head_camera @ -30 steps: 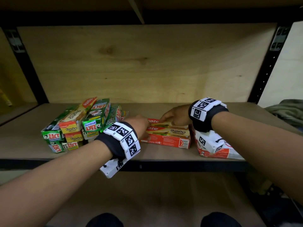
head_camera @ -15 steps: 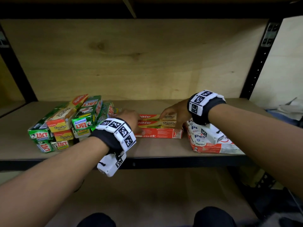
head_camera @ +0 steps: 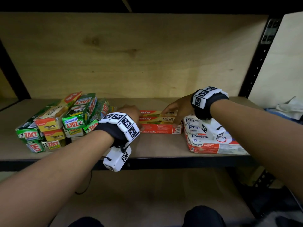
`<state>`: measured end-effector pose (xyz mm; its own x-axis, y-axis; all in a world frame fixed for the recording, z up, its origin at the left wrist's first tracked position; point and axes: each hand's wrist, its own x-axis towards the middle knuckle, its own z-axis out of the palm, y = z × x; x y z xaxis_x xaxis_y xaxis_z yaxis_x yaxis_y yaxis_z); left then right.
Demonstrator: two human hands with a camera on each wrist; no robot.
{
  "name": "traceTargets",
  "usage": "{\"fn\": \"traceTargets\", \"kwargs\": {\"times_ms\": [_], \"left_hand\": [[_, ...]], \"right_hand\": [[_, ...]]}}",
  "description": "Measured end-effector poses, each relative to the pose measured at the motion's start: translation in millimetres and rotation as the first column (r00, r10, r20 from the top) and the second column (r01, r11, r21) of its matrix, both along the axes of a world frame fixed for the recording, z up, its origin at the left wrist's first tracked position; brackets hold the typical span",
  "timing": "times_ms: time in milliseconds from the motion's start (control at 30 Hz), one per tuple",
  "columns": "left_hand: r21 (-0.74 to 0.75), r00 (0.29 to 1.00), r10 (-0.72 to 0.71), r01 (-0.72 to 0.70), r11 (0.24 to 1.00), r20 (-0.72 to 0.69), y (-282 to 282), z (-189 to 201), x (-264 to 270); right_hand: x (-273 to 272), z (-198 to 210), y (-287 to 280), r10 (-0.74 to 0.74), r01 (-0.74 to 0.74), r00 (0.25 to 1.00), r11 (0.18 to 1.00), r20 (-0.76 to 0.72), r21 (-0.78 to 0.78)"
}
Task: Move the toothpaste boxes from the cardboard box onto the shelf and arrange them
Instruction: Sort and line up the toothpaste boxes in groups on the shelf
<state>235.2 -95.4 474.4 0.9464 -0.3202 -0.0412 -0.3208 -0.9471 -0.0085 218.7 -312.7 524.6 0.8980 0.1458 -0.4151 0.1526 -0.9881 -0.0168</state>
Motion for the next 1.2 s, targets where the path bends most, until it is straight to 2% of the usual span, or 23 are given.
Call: {"fn": "traceTargets", "kwargs": {"times_ms": [133,233,333,433,933,1067,1200], "left_hand": [[-0.062,0.999,-0.008,0.005,0.998,-0.054,-1,-2,8],[-0.162,0.993,-0.002,-0.017,0.987,-0.115,0,0,11],[-0.269,0.998,-0.008,-0.008,0.963,-0.059,5,-3,11],[-0.317,1.000,0.004,-0.009,0.949,-0.017,7,-6,9],[-0.222,0.997,0.073,-0.070,0.972,0.003,0,-8,1],[-0.161,0.997,0.075,-0.069,0.985,0.035,-4,-9,-3],[-0.173,0.993,0.102,-0.092,0.981,0.053,-5,-7,-2]], "right_hand": [[-3,-6,-17,-0.047,0.046,0.999,0.994,0.012,0.099],[-5,-7,-21,-0.071,0.069,0.997,0.988,0.011,0.140],[-5,-8,-22,-0.065,0.063,0.998,0.987,0.003,0.149],[-3,-11,-21,-0.055,0.049,0.997,0.992,0.047,0.116],[0,-13,-19,-0.071,0.059,0.992,0.992,0.101,0.115],[-11,-10,-16,-0.045,0.035,0.993,0.995,0.109,0.092],[-30,-2,-15,-0.039,0.037,0.997,0.999,0.072,0.028]]}}
